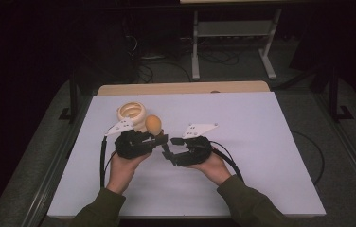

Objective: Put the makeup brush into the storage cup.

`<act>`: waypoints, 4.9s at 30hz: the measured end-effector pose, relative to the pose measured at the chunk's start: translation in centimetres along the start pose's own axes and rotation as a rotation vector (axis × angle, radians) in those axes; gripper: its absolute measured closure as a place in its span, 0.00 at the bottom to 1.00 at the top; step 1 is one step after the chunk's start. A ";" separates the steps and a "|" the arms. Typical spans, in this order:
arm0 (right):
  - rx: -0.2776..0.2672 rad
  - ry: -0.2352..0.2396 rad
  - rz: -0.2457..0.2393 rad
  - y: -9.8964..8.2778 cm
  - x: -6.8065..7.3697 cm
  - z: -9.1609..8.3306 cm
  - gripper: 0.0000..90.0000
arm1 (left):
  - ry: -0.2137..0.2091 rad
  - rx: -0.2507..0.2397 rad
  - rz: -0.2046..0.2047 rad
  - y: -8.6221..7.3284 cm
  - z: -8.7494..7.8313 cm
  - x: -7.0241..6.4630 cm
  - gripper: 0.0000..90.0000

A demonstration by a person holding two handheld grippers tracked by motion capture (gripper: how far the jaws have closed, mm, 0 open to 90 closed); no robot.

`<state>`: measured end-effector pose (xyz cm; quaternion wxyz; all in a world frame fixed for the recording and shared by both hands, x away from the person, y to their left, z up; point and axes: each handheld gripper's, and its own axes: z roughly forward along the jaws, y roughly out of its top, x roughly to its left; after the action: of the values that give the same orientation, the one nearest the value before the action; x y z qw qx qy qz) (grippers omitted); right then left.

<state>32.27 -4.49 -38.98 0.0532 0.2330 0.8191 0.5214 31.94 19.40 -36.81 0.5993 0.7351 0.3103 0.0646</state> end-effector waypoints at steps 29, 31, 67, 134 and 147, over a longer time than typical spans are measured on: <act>-0.019 -0.182 0.001 -3.7 -0.9 -7.7 0.01 | 0.053 0.034 0.030 0.4 -1.7 0.8 0.72; -0.021 -0.191 0.004 -4.0 -0.9 -8.3 0.01 | 0.051 0.036 0.032 0.4 -1.6 0.8 0.72; -0.046 -0.356 0.064 -9.8 -2.8 -16.2 0.01 | 0.102 0.029 0.078 4.8 -3.1 3.4 0.72; -0.045 -0.392 0.112 -11.7 -2.8 -17.7 0.01 | 0.326 -0.057 0.117 9.6 -5.3 11.5 0.72; -0.042 -0.387 0.113 -11.7 -2.8 -17.6 0.01 | 0.361 -0.034 0.096 7.9 -5.1 13.1 0.72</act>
<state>25.12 -24.44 -41.77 0.1853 0.3732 0.7683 0.4858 42.96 29.97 -31.80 0.5424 0.7152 0.3764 0.2292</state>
